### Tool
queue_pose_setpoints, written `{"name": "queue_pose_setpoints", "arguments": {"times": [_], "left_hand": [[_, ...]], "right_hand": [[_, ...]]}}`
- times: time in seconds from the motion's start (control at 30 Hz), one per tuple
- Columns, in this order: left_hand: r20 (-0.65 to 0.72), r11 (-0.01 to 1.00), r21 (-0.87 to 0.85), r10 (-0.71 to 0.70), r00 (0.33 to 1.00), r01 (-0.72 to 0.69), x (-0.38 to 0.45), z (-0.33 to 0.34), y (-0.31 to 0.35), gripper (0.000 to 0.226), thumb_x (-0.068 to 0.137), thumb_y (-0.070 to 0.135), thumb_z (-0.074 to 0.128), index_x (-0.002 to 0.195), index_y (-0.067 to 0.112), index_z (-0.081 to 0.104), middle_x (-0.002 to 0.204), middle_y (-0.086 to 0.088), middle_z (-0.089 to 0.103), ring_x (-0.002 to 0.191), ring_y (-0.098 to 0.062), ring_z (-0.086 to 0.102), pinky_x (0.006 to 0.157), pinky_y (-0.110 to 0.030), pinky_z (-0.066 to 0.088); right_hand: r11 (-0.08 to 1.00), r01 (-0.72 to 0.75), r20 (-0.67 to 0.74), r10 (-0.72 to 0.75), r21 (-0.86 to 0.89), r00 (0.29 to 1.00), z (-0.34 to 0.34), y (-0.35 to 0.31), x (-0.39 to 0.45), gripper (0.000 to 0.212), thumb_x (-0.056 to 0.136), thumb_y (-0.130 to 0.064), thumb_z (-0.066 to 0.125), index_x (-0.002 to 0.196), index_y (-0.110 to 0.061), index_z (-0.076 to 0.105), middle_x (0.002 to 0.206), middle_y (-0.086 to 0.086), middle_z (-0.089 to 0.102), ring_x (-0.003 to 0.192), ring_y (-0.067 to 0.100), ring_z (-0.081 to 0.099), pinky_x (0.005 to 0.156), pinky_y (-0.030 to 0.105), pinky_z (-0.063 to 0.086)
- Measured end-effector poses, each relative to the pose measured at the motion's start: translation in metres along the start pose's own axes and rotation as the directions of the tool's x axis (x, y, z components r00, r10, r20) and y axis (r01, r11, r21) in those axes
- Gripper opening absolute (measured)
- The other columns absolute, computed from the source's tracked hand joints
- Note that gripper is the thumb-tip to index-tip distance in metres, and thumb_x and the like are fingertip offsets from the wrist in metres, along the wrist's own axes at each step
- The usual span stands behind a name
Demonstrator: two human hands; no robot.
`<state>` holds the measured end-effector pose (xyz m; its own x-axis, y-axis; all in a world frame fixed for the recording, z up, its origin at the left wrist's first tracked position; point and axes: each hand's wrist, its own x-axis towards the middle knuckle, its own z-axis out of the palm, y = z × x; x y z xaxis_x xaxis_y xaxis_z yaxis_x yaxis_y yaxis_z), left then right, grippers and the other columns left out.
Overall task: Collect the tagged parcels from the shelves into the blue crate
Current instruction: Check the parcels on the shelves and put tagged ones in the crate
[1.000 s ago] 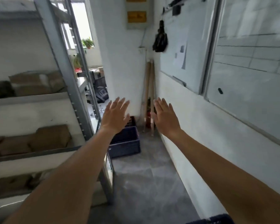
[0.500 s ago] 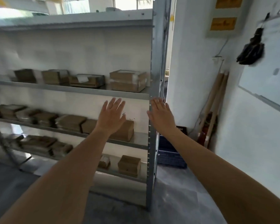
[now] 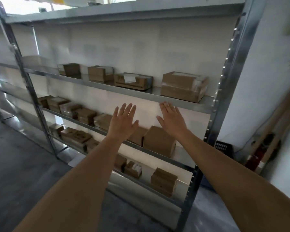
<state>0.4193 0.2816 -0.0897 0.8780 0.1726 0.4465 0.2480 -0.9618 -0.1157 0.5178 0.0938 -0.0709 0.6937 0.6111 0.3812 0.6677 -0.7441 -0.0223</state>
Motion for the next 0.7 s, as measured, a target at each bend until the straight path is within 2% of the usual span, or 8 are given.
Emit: {"name": "queue_pose_setpoints", "arguments": {"times": [0.37, 0.57, 0.7], "left_hand": [[0.033, 0.983, 0.092, -0.164, 0.986, 0.160, 0.096, 0.067, -0.108, 0.063, 0.101, 0.047, 0.026, 0.154, 0.018, 0.009, 0.162, -0.004, 0.008, 0.149, -0.023, 0.002, 0.121, -0.044, 0.002], [0.061, 0.951, 0.143, -0.283, 0.957, 0.272, 0.119, 0.098, -0.184, 0.064, 0.099, 0.048, 0.025, 0.153, 0.019, 0.009, 0.161, -0.004, 0.010, 0.149, -0.023, 0.004, 0.121, -0.046, 0.006], [0.079, 0.945, 0.173, -0.296, 0.952, 0.279, 0.135, 0.116, -0.234, 0.064, 0.098, 0.047, 0.026, 0.153, 0.018, 0.008, 0.161, -0.004, 0.011, 0.149, -0.023, 0.006, 0.121, -0.046, 0.007]], "right_hand": [[0.955, 0.286, -0.022, -0.286, 0.075, 0.958, 0.098, -0.052, 0.178, 0.062, 0.104, -0.038, 0.031, 0.156, -0.014, 0.006, 0.164, 0.006, 0.003, 0.151, 0.021, 0.000, 0.120, 0.034, 0.001], [0.893, 0.447, -0.006, -0.448, 0.055, 0.894, 0.153, -0.110, 0.262, 0.061, 0.105, -0.038, 0.031, 0.155, -0.012, 0.008, 0.163, 0.008, 0.005, 0.151, 0.022, 0.002, 0.118, 0.033, -0.003], [0.855, 0.517, -0.010, -0.517, 0.054, 0.856, 0.178, -0.152, 0.309, 0.060, 0.105, -0.035, 0.033, 0.155, -0.010, 0.010, 0.163, 0.010, 0.007, 0.151, 0.024, 0.003, 0.119, 0.035, 0.001]]}}
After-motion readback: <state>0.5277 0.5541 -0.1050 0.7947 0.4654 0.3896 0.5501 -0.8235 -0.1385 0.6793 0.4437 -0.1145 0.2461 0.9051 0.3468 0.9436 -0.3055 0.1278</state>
